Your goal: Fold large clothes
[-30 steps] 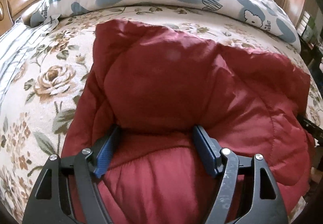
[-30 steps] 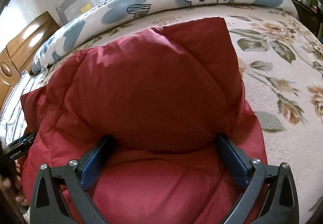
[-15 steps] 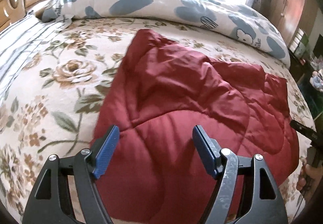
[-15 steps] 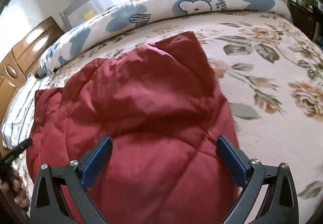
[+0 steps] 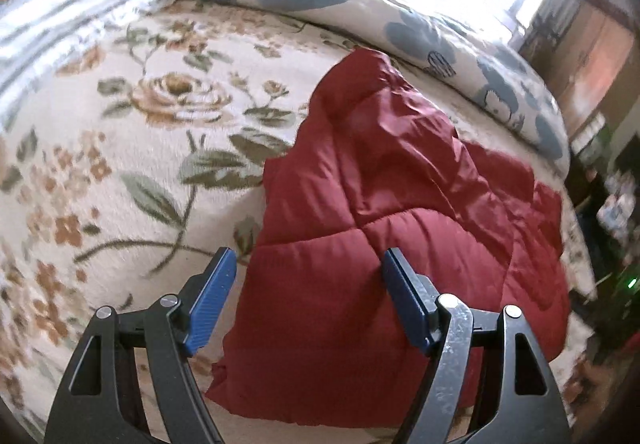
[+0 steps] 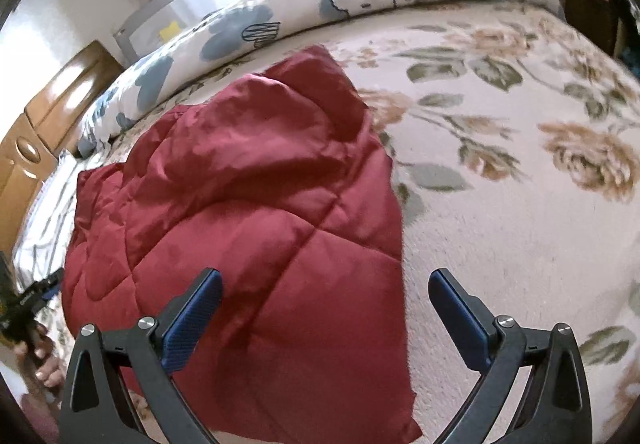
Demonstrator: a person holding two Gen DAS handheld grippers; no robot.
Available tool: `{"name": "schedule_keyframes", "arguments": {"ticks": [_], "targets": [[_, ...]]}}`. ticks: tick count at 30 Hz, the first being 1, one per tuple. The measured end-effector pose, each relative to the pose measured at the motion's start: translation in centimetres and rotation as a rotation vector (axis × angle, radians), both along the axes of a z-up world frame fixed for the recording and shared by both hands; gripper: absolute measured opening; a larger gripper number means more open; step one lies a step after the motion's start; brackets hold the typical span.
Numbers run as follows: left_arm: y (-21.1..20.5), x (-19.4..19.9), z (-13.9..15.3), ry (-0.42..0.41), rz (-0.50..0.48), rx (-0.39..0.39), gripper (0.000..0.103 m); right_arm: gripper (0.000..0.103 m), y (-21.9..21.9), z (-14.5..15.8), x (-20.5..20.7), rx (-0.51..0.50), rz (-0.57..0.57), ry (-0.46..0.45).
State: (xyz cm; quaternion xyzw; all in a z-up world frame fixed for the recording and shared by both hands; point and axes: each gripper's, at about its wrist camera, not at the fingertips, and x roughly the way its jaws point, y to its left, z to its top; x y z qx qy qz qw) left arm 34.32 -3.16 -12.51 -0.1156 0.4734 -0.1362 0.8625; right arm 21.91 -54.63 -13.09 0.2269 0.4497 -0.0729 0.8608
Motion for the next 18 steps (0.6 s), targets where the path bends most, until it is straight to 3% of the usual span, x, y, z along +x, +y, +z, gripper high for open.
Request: {"name": "schedule_keyframes", "arguments": {"ticks": [10, 11, 15, 18], "targets": [[0.7, 1.8, -2.0, 0.091, -0.007, -0.176, 0.076, 0.103, -1.2, -2.0, 0.4, 0.185, -0.019, 0.015], [0.6, 2.0, -2.1, 0.098, -0.010, -0.182, 0.082, 0.103, -1.3, -2.2, 0.7, 0.210, -0.018, 0.016], [0.2, 3.0, -3.0, 0.139, -0.028, -0.220, 0.085, 0.103, -1.7, -3.4, 1.6, 0.276, -0.027, 0.021], [0.0, 3.6, -4.0, 0.191, -0.049, -0.268, 0.096, 0.103, -2.2, -4.5, 2.2, 0.337, -0.026, 0.030]]}}
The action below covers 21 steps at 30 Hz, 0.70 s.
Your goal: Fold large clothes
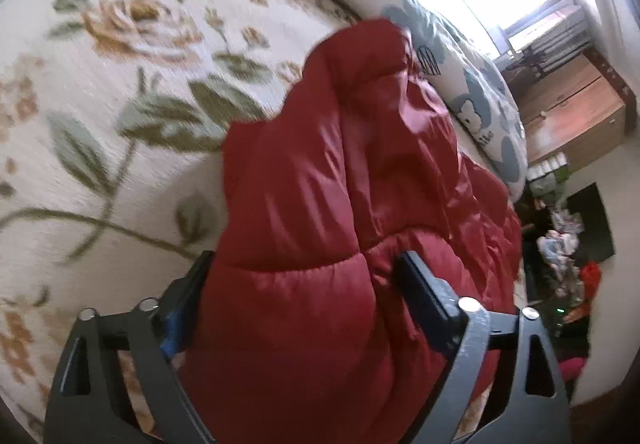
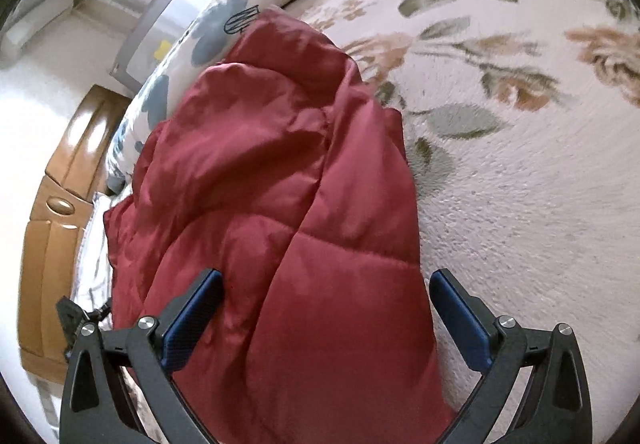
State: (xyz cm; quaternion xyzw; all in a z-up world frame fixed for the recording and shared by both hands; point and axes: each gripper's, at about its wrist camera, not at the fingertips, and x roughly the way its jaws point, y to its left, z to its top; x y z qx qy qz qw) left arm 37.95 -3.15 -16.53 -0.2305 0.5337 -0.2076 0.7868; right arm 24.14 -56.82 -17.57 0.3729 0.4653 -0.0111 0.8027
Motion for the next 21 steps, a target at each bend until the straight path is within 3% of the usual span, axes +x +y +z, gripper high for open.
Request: {"name": "schedule_keyframes", "arguments": {"ticks": [2, 4, 7, 10, 14, 17, 21], "targets": [[-0.1, 0.3, -1.0, 0.032, 0.002, -0.016, 0.102, 0.103, -0.1, -1.1, 0.5, 0.068, 0.010, 0.011], [-0.4, 0.3, -1.4, 0.038, -0.005, -0.027, 0.102, 0.103, 0.0, -1.9, 0.8, 0.116, 0.018, 0.004], [-1.1, -0.1, -0.8, 0.004, -0.032, -0.031, 0.084, 0.100, 0.5, -2.0, 1.0, 0.131, 0.044, -0.014], [-1.7, -0.6, 0.2, -0.027, -0.061, -0.009, 0.066, 0.087, 1.0, -1.7, 1.0, 0.125, 0.058, -0.017], [-1.8, -1.4, 1.9, -0.062, -0.079, 0.002, 0.047, 0.058, 0.8, -0.5, 0.1, 0.149, 0.065, -0.045], [-1.8, -2.1, 3.0, -0.082, -0.079, 0.005, 0.042, 0.049, 1.0, 0.6, -0.7, 0.136, 0.074, -0.057], [-1.1, -3.7, 4.6, -0.096, -0.086, -0.009, 0.039, 0.044, 1.4, 1.7, -1.8, 0.127, 0.082, -0.062]]}}
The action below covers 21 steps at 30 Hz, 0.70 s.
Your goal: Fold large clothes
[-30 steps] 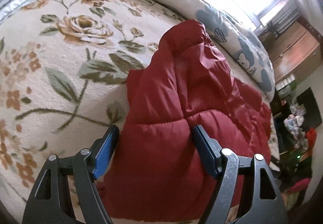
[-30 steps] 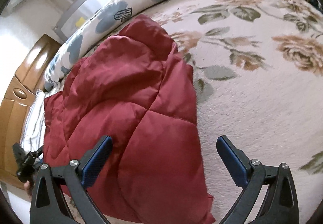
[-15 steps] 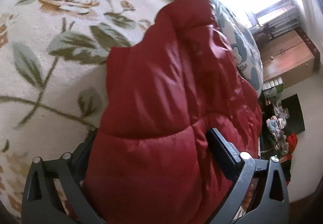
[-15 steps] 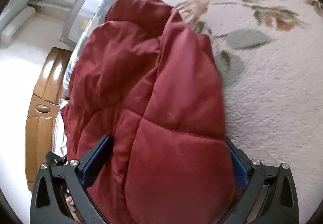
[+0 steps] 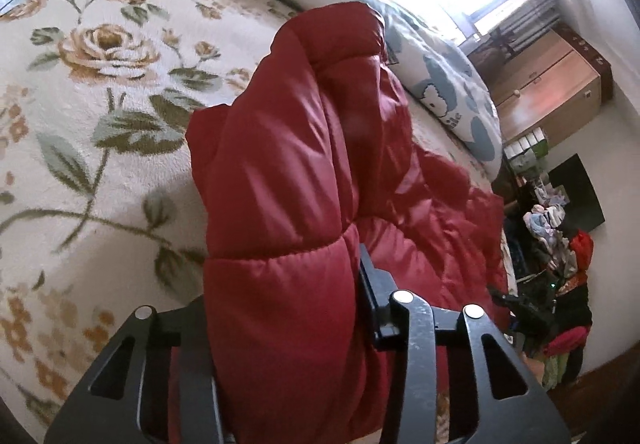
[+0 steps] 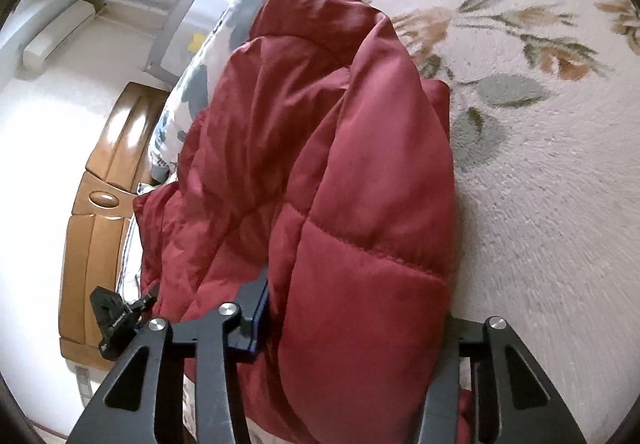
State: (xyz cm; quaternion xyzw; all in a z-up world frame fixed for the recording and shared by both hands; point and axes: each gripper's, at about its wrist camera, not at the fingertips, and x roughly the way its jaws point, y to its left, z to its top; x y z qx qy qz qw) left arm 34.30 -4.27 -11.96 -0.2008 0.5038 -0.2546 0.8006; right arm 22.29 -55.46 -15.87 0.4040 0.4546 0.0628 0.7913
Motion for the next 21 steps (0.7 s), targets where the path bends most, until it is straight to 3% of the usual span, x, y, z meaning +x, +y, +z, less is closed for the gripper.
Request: {"name": "schedule_keyframes", "arguments": {"ticks": [10, 21], "targets": [[2.4, -8.4, 3.1, -0.026, -0.031, -0.012, 0.038, 0.042, 2.1, 2.2, -6.7, -0.010, 0.074, 0.001], [6.2, -18.0, 3.4, 0.026, -0.026, -0.049, 0.038, 0.042, 3.9, 2.8, -15.6, 0.035, 0.082, 0.003]]}}
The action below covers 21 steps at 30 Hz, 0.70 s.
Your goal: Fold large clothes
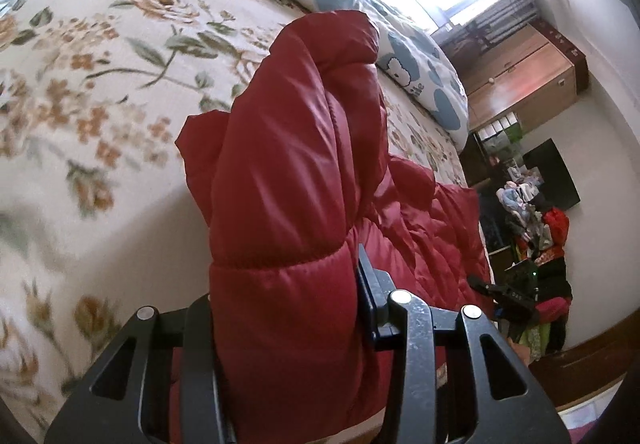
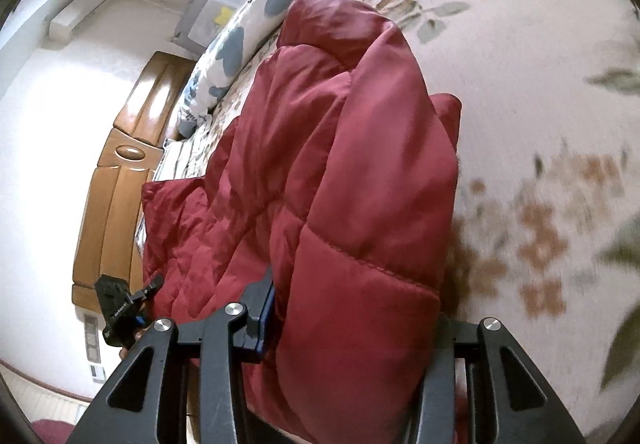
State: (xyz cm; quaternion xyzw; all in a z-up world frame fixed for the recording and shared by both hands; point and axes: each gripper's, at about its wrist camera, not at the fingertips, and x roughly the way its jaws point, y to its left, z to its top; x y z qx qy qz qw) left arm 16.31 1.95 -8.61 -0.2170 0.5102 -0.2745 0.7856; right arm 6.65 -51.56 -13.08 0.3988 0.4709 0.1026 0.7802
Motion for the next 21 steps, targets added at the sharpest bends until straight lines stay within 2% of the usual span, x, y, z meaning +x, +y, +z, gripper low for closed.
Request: {"name": "schedule_keyframes", "arguments": {"ticks": [4, 7, 11, 21], "targets": [[0.3, -1.1, -0.3, -0.007, -0.008, 0.019, 0.038, 0.042, 0.4, 0.0, -1.4, -0.003, 0.000, 0.003], [0.4, -0.9, -1.7, 0.011, -0.003, 0.044, 0.040, 0.043, 0.1, -0.4, -0.7, -0.004, -0.006, 0.003], [0.7, -1.2, -3.1, 0.017, 0.010, 0.076, 0.046, 0.048, 0.0, -1.3, -1.1, 0.003, -0.023, 0.010], [0.7, -1.7, -3.7, 0.009, 0.038, 0.109, 0.059, 0.057, 0.3, -2.0, -2.4, -0.001, -0.043, 0.008]]}}
